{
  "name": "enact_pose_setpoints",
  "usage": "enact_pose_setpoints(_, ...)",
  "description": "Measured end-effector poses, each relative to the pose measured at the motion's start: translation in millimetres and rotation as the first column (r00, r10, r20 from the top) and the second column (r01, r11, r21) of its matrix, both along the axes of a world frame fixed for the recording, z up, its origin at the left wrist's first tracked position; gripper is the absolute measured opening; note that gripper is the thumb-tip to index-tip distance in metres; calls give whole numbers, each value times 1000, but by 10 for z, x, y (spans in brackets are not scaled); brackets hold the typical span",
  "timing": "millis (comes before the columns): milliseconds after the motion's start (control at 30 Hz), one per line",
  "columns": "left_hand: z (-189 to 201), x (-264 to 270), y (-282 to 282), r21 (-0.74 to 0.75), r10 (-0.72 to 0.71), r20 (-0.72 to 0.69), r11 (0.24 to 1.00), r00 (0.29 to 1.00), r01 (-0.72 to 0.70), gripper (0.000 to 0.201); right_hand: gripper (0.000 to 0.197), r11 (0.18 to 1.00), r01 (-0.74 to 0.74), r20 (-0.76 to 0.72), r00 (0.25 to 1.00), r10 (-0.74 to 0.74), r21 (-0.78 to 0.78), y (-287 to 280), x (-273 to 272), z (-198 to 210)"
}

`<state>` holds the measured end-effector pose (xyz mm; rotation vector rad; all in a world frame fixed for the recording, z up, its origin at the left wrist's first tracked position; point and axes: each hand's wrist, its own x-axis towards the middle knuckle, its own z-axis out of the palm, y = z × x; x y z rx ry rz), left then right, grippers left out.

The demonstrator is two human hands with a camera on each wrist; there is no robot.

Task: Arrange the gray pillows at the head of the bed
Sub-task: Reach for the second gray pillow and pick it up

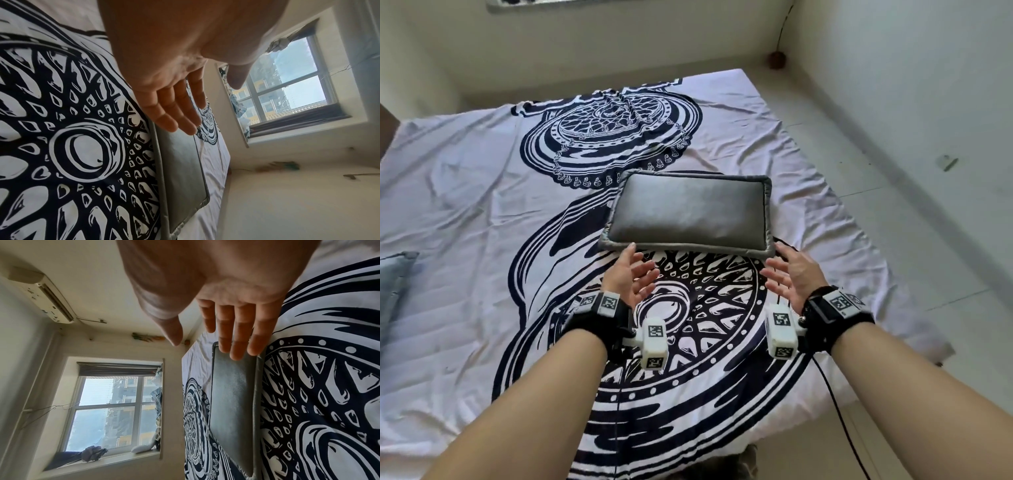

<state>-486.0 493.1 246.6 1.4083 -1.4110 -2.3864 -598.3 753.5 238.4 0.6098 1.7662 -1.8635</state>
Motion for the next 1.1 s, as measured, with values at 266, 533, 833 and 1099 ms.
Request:
enact_pose_setpoints(266,-1090,-717,-272,85,54,17,995,998,-55,51,38,999,13,95,995,-16,29,-322,-700,-980)
enact_pose_setpoints(533,-2079,-1085,-416,144,209,17,967,978,-210,55,51,1000,19,194,981,-17,-11,-588,-1299,-2095)
enact_pose_setpoints(833,-2723,-1460,-380,115,232,42,965,972,-235,76,66,998,65,269,961,-56,-24,-745,-1755,-2934)
enact_pose_setpoints(1099,-3177,-1379,-410,133,167,83,975,983,-177,71,48,970,214,309,936,-169,-118,-950,-2033,-3422)
